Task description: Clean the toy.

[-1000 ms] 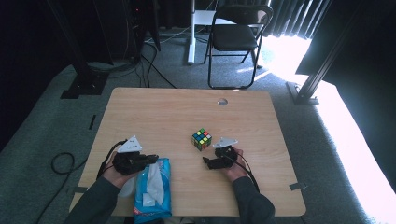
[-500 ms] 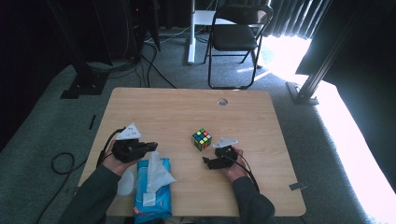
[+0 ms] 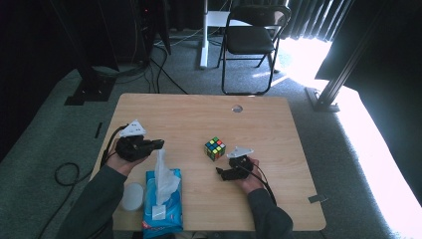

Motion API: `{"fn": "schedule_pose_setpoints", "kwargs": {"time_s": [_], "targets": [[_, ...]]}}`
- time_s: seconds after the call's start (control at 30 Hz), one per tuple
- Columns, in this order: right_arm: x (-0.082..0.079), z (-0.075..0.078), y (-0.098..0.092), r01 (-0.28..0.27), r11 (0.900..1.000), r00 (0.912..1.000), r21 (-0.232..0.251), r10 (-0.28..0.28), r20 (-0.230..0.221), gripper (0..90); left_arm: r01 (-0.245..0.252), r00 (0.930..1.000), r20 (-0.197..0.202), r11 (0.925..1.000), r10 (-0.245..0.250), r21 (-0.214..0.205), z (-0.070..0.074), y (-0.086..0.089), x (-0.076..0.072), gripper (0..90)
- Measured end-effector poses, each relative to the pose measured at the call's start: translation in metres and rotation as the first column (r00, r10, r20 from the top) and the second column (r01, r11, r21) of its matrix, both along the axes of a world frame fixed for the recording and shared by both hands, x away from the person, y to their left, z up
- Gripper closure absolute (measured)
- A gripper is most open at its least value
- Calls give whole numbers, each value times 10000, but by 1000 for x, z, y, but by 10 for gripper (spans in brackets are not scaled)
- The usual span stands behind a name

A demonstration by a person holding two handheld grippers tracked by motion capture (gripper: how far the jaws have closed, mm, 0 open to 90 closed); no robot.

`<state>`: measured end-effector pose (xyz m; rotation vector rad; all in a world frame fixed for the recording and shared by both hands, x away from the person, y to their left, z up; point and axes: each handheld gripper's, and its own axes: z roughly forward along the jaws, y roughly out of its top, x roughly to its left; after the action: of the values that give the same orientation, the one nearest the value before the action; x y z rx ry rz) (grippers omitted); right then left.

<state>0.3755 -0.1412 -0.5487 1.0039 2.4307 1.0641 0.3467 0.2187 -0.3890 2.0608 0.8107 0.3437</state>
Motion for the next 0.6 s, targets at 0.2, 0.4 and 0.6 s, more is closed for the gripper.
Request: {"fn": "schedule_pose_setpoints", "kwargs": {"time_s": [0.2, 0.4, 0.6], "targets": [[0, 0, 0, 6, 10000, 10000, 1, -6, -7, 208, -252, 9996, 82, 9993, 254, -288, 6, 2, 10, 895], [0, 0, 0, 4, 10000, 10000, 8, -4, 1, 208, -594, 9979, 184, 9942, 613, -896, 19, 7, 21, 897], [0, 0, 0, 2, 10000, 10000, 1, -2, -5, 208, -357, 9991, 182, 9971, 370, -676, 15, -3, 19, 896]]}}
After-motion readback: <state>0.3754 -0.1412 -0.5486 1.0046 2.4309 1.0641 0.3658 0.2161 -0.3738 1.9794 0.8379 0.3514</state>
